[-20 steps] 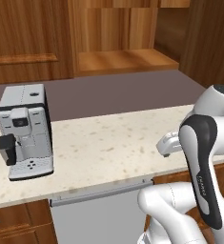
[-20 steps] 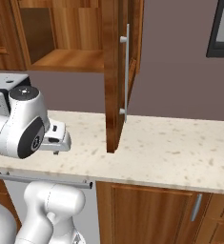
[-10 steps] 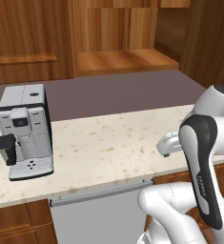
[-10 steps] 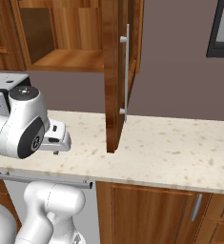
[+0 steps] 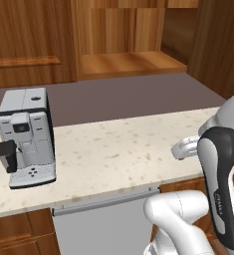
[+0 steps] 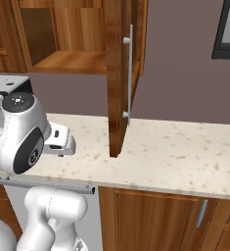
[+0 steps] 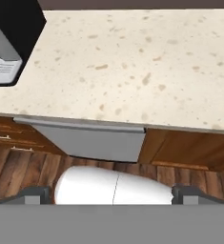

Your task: Open the cabinet. Pick the sponge and place it next to the sink. Then close the cabinet.

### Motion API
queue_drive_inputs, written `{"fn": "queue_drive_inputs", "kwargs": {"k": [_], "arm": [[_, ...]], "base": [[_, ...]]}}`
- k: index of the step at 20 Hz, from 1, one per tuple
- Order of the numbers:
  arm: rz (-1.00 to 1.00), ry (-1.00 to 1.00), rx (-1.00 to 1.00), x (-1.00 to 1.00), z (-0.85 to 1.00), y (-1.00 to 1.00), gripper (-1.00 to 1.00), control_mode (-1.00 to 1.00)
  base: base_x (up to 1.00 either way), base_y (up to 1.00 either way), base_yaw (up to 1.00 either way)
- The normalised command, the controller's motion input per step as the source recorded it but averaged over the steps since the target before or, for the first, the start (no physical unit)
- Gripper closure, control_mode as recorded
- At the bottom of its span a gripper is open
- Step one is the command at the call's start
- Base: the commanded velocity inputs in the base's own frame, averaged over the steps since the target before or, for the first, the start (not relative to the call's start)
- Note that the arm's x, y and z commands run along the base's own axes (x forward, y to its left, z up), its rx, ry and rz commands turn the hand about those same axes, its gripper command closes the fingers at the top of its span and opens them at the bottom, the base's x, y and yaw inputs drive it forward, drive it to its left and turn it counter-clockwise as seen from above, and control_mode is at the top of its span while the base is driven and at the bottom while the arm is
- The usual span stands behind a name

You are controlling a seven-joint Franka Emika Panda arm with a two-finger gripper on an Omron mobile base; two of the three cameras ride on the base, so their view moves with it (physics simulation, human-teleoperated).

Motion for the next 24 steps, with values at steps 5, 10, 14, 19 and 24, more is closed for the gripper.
{"fn": "queue_drive_inputs", "kwargs": {"k": [5,10,14,19,24], "arm": [[-0.1,-0.28,0.0,0.0,0.51,-0.08,-1.0,-1.0],[-0.05,-0.32,0.0,0.0,0.47,-0.01,-1.0,-1.0],[0.0,-0.07,-0.02,0.0,0.27,-0.26,-1.0,-1.0],[0.01,-0.16,0.0,-0.27,0.36,-0.16,-1.0,-1.0],[0.0,-0.19,0.0,-0.7,0.65,-0.13,-1.0,-1.0]], "base": [[0.0,0.0,0.0],[0.0,0.0,0.0],[0.0,0.0,0.0],[0.0,0.0,0.0],[0.0,0.0,0.0]]}}
